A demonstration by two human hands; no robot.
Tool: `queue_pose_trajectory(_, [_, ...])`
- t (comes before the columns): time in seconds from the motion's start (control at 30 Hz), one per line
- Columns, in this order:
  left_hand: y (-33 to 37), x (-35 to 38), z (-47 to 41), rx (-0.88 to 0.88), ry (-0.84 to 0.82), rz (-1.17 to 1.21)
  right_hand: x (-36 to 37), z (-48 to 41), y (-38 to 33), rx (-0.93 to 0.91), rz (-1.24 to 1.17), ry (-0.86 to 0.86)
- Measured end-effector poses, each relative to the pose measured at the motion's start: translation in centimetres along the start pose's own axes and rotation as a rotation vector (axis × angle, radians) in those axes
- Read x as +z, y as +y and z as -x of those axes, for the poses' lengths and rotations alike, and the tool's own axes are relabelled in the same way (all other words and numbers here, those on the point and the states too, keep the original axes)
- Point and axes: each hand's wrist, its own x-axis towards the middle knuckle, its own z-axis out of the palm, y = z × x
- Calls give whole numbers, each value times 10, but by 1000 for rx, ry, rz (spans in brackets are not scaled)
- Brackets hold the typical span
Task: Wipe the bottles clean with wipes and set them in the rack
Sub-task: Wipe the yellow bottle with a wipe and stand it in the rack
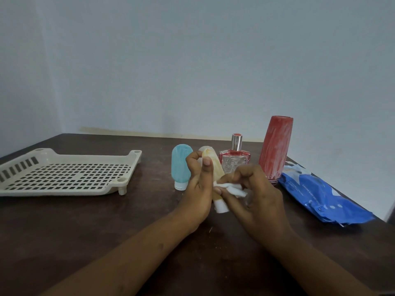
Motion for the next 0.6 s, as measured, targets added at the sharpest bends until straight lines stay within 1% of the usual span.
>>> queue_pose_trajectory(0.13, [0, 0, -5, -40, 96, 26, -3, -4, 7, 126, -71, 77])
queue_pose_trajectory(0.2, [-1, 1, -8, -92, 118, 74, -6, -5, 13, 175, -47, 103])
queue_pose_trajectory(0.27, [-2, 2, -9, -106, 116, 106, -7, -5, 16, 208, -60, 145])
queue_pose_trajectory(0.33, [-4, 2, -10, -72, 124, 105, -7, -4, 13, 200, -90, 149])
queue_pose_trajectory(0.4, [-6, 0, -11, -36, 136, 96, -4, -2, 5, 141, -95, 87])
queue_pose_trajectory(0.5, [-7, -2, -11, -32, 148, 79, -3, 0, -1, 69, -77, 15])
queue_pose_trajectory(0.6, [-2, 1, -5, -32, 138, 73, -4, -2, 6, 120, -68, 51])
